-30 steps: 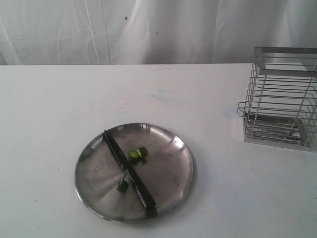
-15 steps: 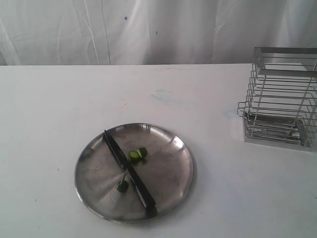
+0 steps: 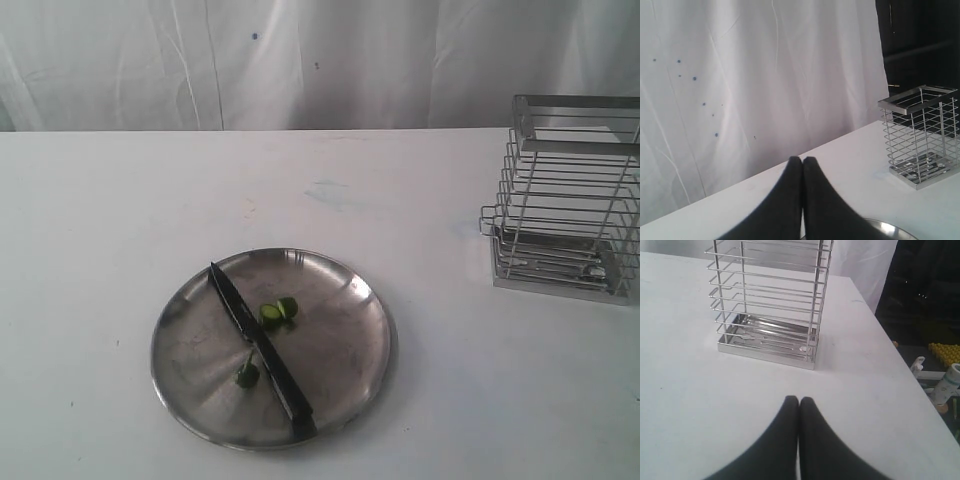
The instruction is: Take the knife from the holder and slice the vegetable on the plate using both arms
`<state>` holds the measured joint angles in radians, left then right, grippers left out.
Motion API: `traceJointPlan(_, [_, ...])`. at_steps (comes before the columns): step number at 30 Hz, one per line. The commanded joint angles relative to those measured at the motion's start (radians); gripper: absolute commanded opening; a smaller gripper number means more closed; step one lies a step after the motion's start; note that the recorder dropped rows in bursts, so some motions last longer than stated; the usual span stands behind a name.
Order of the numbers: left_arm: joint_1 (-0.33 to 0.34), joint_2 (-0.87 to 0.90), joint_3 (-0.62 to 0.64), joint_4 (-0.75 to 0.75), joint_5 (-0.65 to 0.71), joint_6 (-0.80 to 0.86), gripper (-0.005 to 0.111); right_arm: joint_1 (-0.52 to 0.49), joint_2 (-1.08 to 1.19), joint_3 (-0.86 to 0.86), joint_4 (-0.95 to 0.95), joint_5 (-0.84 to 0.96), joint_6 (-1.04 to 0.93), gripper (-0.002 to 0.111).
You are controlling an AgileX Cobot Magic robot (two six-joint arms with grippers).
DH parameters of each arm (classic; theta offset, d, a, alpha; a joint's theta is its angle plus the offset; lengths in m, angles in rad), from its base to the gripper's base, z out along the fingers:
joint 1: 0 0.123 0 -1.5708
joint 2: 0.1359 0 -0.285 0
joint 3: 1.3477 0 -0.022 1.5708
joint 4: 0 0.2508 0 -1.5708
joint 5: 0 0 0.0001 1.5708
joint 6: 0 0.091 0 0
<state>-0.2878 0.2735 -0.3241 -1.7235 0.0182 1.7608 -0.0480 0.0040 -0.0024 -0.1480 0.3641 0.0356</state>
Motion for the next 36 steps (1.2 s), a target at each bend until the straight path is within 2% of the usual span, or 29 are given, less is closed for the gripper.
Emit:
traceJointPlan(1, [-0.002,-0.005,0.002,-0.021,0.000,-0.009,0.000,-0.005,-0.004,0.002,-0.009,-0.002,0.004,0.000])
traceJointPlan(10, [-0.002,-0.005,0.002,-0.021,-0.001,-0.009,0.000,-0.005,-0.004,0.002,-0.009,-0.002,0.004,0.000])
traceJointPlan(11, [-0.002,-0.005,0.002,0.093,0.012,-0.017,0.000,-0.005,-0.004,0.002,-0.009,-0.002,0.004,0.000])
traceJointPlan(13, [-0.002,-0.010,-0.009,0.526,0.075,-0.116,0.000,-0.005,-0.004,0.002,-0.009,-0.002,0.004,0.000])
traceJointPlan(14, [-0.002,-0.017,-0.022,0.778,0.121,-0.284,0.000,-0.005,-0.004,0.002,-0.009,-0.002,0.004,0.000])
traceJointPlan(15, [0.000,-0.024,-0.037,1.013,0.155,-0.549,0.000,-0.005,-0.004,0.002,-0.009,-0.002,0.004,0.000])
traceJointPlan(17, [0.026,-0.057,-0.060,1.361,0.256,-1.120,0.000,-0.005,-0.004,0.002,-0.009,-0.002,0.004,0.000])
traceJointPlan(19, [0.077,-0.092,-0.073,1.558,0.410,-1.667,0.000,-0.005,-0.004,0.002,-0.009,-0.002,0.004,0.000])
traceJointPlan(20, [0.112,-0.115,-0.071,1.622,0.490,-1.847,0.000,-0.005,-0.004,0.002,-0.009,-0.002,0.004,0.000])
traceJointPlan(21, [0.149,-0.139,-0.063,1.661,0.569,-1.956,0.000,-0.005,-0.004,0.002,-0.009,-0.002,0.004,0.000])
traceJointPlan(22, [0.177,-0.157,-0.052,1.686,0.582,-2.002,0.000,-0.005,-0.004,0.002,-0.009,-0.002,0.004,0.000])
traceJointPlan(25, [0.267,-0.238,0.006,1.677,0.513,-1.991,0.000,-0.005,-0.004,0.002,-0.008,-0.002,0.004,0.000])
traceJointPlan(28, [0.317,-0.274,0.106,1.641,0.369,-1.974,0.000,-0.005,-0.004,0.002,-0.008,-0.002,0.004,0.000])
traceJointPlan(31, [0.329,-0.274,0.243,1.622,0.262,-1.918,0.000,-0.005,-0.004,0.002,-0.008,-0.002,0.004,0.000])
traceJointPlan(34, [0.320,-0.274,0.324,1.621,0.305,-1.898,0.000,-0.005,-0.004,0.002,-0.008,-0.002,0.004,0.000])
traceJointPlan(36, [0.312,-0.274,0.324,1.629,0.321,-1.761,0.000,-0.005,-0.004,0.002,-0.006,-0.002,0.004,0.000])
